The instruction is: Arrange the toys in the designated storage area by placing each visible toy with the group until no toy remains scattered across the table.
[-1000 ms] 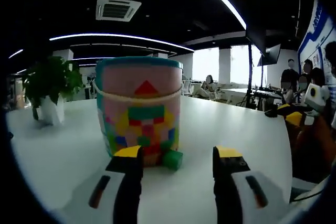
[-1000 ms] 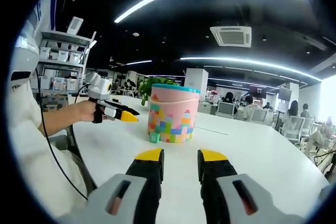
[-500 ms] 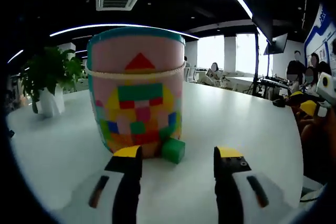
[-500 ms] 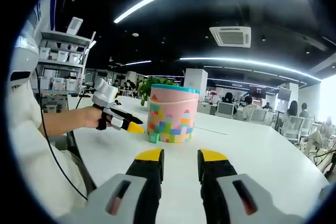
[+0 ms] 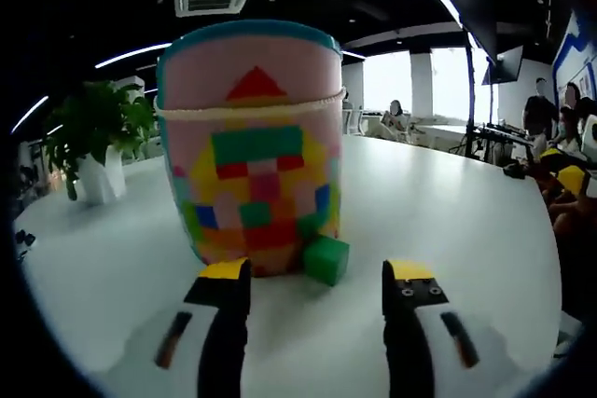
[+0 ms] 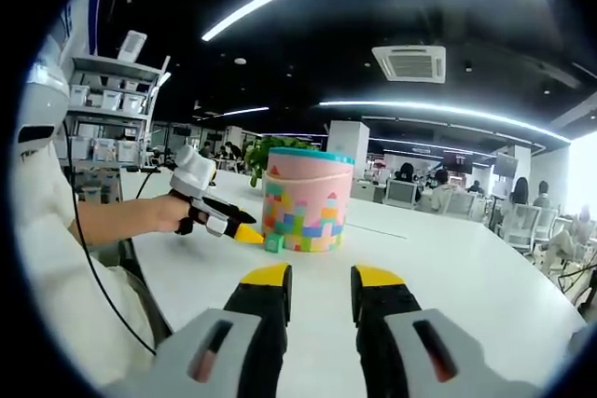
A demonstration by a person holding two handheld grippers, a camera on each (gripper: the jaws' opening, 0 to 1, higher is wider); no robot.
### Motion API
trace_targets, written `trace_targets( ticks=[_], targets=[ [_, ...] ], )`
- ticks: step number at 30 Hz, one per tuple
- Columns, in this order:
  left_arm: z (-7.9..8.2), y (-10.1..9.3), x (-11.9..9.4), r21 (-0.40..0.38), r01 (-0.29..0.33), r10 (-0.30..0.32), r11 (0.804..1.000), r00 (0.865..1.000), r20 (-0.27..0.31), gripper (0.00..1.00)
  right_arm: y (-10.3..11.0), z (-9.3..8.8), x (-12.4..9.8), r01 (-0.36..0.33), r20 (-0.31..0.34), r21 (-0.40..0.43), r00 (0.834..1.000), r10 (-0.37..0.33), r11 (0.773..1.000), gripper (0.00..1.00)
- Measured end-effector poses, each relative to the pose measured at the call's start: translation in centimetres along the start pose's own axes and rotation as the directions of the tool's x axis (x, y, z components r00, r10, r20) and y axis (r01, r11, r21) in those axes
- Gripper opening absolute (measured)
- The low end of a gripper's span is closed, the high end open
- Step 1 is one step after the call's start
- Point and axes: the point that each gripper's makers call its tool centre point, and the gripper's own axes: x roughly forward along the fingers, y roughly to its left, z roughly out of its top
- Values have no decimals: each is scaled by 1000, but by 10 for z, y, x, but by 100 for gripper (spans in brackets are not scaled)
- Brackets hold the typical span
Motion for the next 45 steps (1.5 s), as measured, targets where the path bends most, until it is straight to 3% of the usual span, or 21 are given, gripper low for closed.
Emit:
trace_targets(
  ticks=[4,8,14,18,24,35,37,41,45],
  targets=[
    [-3,5,4,14,-45,45,999,999,5,62,0,0,0,1,0,0,1000,-1,1000,25],
    [-9,3,9,10,-49,49,999,999,-18,64,-1,1,0,1,2,1,1000,-1,1000,25],
    [-16,0,20,47,-53,55,997,998,-44,60,1,0,0,-2,0,0,1000,2,1000,25],
    [-21,6,25,36,-85,87,996,994,-60,70,0,0,0,0,2,1,1000,0,1000,25],
    [-18,9,26,56,-97,100,994,994,-52,64,1,0,0,-4,4,1,1000,4,1000,25],
    [-20,9,26,26,-76,77,997,996,-49,57,0,-4,1,-2,-2,15,1000,2,1000,25],
    [-15,2,27,-10,-49,49,999,998,-31,56,1,-3,2,-4,-1,11,1000,4,1000,25],
    [-17,-7,28,39,-28,29,999,999,-35,46,2,-2,2,-9,3,10,1000,9,1000,25],
    [-13,-14,29,43,-8,9,999,1000,-19,44,0,-3,0,-6,2,14,1000,6,1000,25]
  ],
)
